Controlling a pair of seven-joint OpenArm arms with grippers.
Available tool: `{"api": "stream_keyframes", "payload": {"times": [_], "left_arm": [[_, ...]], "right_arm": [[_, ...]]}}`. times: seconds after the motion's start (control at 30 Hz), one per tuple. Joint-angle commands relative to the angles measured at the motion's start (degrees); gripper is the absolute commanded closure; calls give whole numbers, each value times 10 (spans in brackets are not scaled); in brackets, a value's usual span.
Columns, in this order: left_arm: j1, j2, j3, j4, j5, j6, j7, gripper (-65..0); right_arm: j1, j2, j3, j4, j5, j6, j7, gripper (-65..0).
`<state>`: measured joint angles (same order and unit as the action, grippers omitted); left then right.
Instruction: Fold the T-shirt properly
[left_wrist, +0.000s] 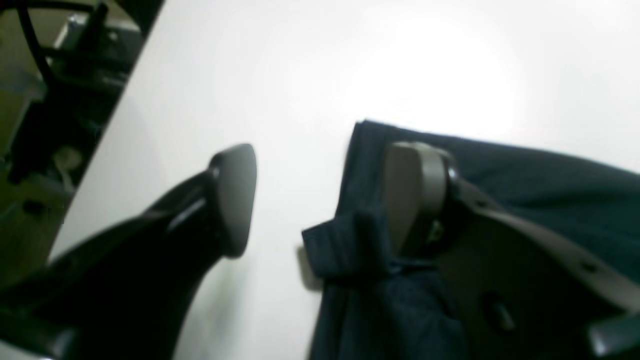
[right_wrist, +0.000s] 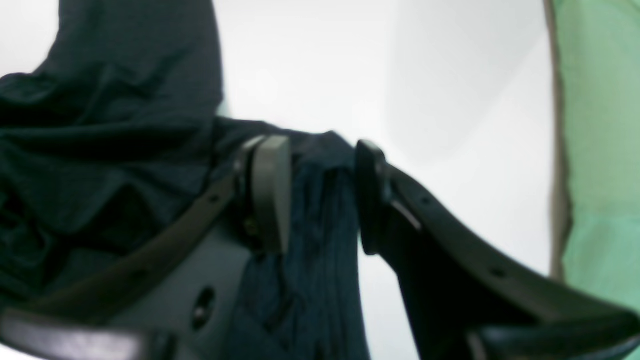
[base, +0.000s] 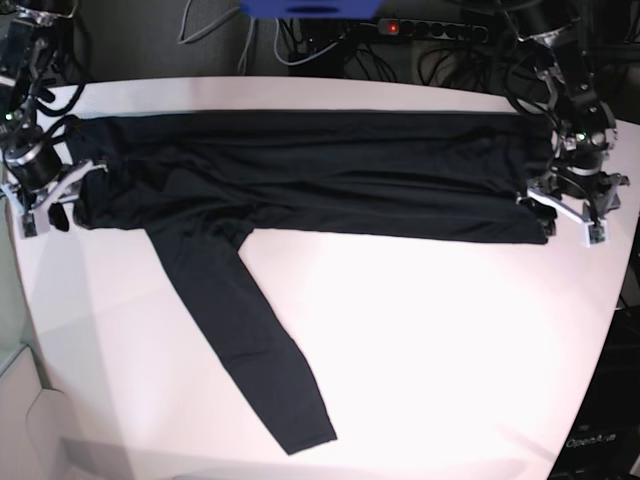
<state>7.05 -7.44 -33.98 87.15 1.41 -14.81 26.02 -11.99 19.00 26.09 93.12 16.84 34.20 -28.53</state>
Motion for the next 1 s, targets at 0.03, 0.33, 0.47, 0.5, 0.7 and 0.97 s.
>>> {"api": "stream_keyframes", "payload": {"times": [0.03,0.33,0.47,0.5,0.7,0.97], "left_arm": [[-3,-5,-1,19,-2,2,-14,-389],[26,-5,-2,18,-1,2,-14,-389],[28,-4,-14,19,-1,2,-14,-389],[28,-3,-19,19,-1,2,-14,-389],[34,-3,-26,19,2,2,-13,-389],[40,-4,-26,19,3,2,-13,-389]], "right_arm": [[46,15,-1,10,10,-1,-10,-233],[223,28,-151,-113,10,15,-84,-234],[312,28,-209,-230,10,16,-67,-281],[331,28,-218,-260,10,16,-52,-298],[440,16,-299,-465,10,17,58,-335],[546,-20,-367,-700,10,17,210,-335]]}}
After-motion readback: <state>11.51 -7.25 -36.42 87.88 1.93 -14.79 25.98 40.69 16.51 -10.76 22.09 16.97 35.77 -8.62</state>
